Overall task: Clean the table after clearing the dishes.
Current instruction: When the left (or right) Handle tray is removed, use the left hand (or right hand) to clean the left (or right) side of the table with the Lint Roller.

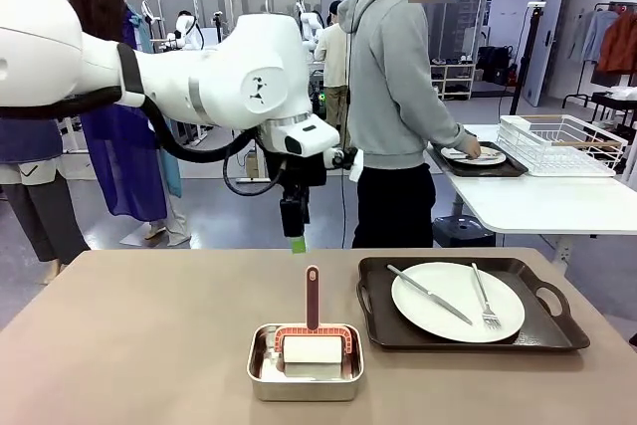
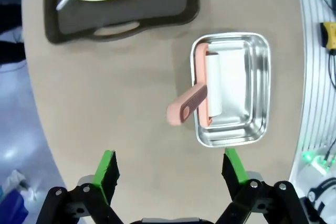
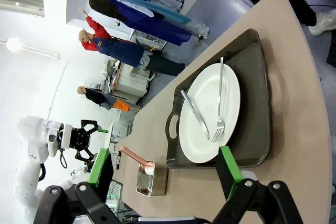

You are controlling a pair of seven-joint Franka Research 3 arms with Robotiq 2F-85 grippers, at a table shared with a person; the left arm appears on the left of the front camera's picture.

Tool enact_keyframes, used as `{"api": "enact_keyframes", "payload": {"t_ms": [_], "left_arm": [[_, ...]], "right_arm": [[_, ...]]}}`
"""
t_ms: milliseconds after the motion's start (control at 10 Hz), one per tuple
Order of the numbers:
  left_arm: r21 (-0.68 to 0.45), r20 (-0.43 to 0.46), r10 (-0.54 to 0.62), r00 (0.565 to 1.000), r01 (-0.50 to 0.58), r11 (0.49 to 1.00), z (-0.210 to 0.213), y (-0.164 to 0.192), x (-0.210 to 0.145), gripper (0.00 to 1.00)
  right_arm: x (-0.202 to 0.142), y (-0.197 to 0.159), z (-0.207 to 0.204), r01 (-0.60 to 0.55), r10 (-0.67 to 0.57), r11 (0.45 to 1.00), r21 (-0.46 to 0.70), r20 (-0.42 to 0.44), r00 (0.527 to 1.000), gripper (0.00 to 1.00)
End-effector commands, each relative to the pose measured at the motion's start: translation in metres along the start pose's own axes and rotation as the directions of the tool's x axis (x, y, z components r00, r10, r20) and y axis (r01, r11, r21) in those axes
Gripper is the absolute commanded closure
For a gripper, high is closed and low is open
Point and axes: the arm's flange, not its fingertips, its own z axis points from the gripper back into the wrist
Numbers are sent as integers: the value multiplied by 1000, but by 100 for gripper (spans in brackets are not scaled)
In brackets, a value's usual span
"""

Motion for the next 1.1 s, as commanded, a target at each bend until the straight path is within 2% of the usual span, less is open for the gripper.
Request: {"api": "enact_keyframes", "payload": {"t_ms": [0, 100, 200, 400, 700, 1000], "left_arm": [[-13, -21, -70, 997, 70, 997, -4, -1, 13, 0], [-29, -25, -68, 997, 67, 997, -13, -1, 18, 0], [-115, -12, -34, 999, 33, 993, -22, 3, 20, 0], [-181, -17, -12, 1000, 8, 984, -34, 9, 25, 0], [-188, -10, -15, 1000, 13, 982, -47, 30, 24, 0], [-291, -50, 32, 998, -45, 956, -72, 40, 15, 0]], "right_arm": [[-3, 3, 0, -6, 6, 1000, 5, 6, 1000, 0], [-3, 3, 0, -6, 6, 1000, 5, 6, 1000, 0], [-3, 3, 0, -6, 6, 1000, 5, 6, 1000, 0], [-3, 3, 0, -6, 6, 1000, 5, 6, 1000, 0], [-3, 3, 0, -6, 6, 1000, 5, 6, 1000, 0], [-3, 3, 0, -6, 6, 1000, 5, 6, 1000, 0]]}}
